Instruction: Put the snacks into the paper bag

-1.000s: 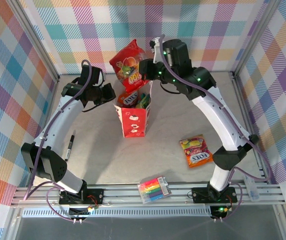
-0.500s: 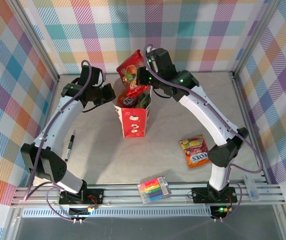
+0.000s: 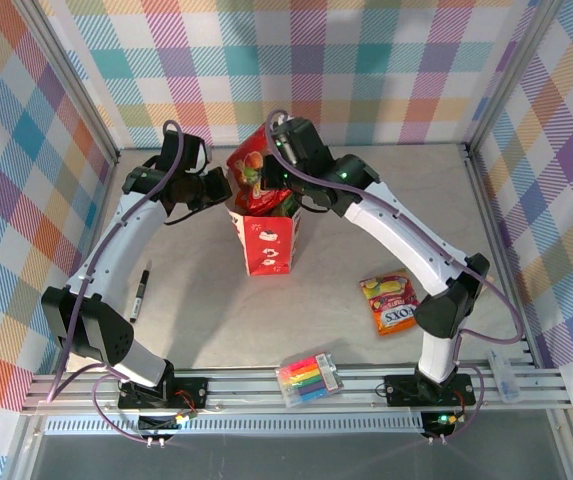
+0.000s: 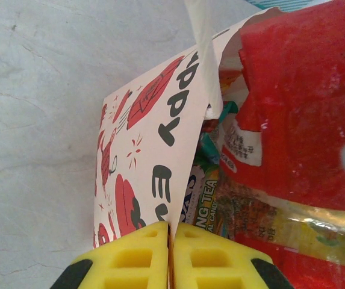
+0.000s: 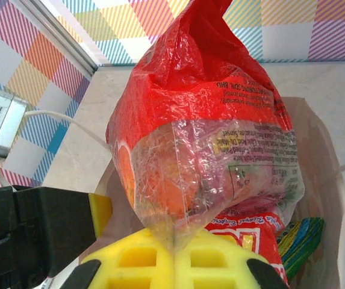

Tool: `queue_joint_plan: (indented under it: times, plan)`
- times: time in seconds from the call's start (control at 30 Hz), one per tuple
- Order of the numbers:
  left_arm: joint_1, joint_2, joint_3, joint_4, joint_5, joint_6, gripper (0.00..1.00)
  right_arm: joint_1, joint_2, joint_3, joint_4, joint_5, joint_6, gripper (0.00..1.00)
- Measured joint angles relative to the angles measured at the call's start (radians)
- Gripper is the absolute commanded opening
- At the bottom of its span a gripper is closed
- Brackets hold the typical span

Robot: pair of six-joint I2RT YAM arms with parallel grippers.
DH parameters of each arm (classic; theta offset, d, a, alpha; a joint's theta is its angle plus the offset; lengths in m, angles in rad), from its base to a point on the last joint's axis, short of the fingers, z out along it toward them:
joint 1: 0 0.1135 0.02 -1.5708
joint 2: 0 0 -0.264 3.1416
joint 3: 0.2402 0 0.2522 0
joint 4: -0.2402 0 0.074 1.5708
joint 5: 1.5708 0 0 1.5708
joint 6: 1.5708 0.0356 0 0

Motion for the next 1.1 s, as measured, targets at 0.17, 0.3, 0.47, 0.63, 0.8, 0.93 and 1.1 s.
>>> queue_joint_plan:
  times: [0.17,0.3,0.47,0.63,0.8,0.93,1.1]
  plan:
    - [0.000,0.000,0.000,0.000,0.001,0.000,0.09,0.013,0.000,-0.029,0.001,0.042,0.027,0.00]
    - [0.000,0.000,0.000,0.000,0.006,0.000,0.09,0.018,0.000,-0.087,0.005,0.072,0.065,0.00]
    - [0.000,0.000,0.000,0.001,0.017,0.000,0.09,0.024,0.000,-0.124,0.001,0.084,0.097,0.00]
    - [0.000,0.000,0.000,0.003,0.023,0.000,0.09,0.035,0.000,-0.124,0.010,0.076,0.117,0.00]
    - [0.000,0.000,0.000,0.003,0.024,0.000,0.09,0.037,0.000,-0.123,0.012,0.062,0.135,0.00]
    - [0.000,0.000,0.000,0.003,0.024,0.000,0.09,0.037,0.012,-0.109,0.015,0.047,0.153,0.00]
    - [0.000,0.000,-0.002,0.003,0.026,0.000,0.09,0.037,0.048,-0.098,0.025,0.016,0.180,0.00]
